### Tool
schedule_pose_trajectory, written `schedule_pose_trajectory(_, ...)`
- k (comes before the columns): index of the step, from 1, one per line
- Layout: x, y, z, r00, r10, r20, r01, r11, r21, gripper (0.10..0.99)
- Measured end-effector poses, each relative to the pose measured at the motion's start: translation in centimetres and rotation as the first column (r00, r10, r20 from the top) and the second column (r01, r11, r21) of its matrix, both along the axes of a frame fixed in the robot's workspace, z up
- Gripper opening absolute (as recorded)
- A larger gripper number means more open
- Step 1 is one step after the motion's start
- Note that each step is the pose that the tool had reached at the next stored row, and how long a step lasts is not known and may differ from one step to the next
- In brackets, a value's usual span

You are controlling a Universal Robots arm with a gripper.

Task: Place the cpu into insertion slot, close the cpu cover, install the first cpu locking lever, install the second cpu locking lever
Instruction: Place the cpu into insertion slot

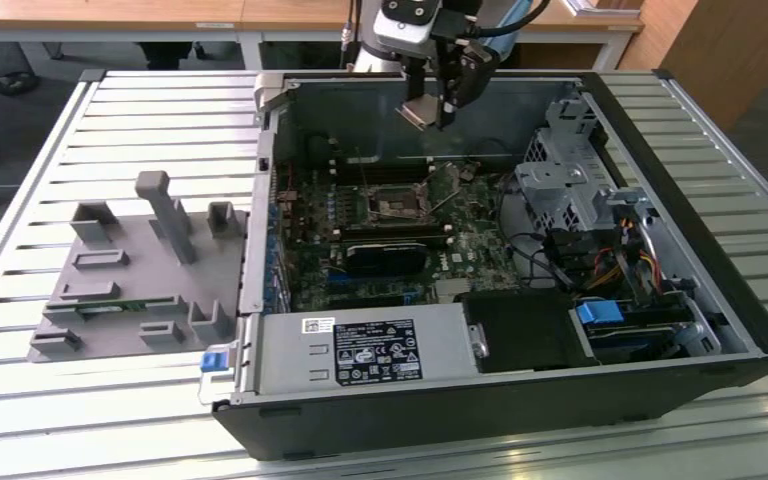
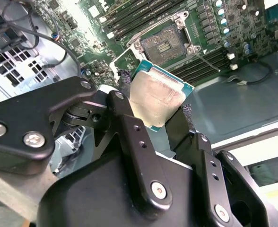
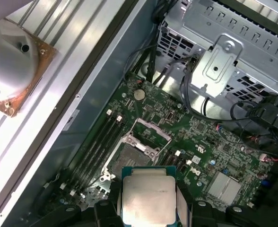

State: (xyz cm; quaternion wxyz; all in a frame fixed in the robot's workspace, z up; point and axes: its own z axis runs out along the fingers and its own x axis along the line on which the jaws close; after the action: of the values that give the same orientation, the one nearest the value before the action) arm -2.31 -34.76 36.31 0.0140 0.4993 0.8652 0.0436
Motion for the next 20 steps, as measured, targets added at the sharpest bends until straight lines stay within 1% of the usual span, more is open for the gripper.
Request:
schedule_pose_trajectory(7,0.0,0.02,-0.06,0.9983,-0.058,-0.0001,0.058,0.9983,0.0,0.545)
schedule_pose_trajectory(20,0.0,0.02,-0.87,0.9981,-0.062,0.0001,0.062,0.9981,-0.001,0.545)
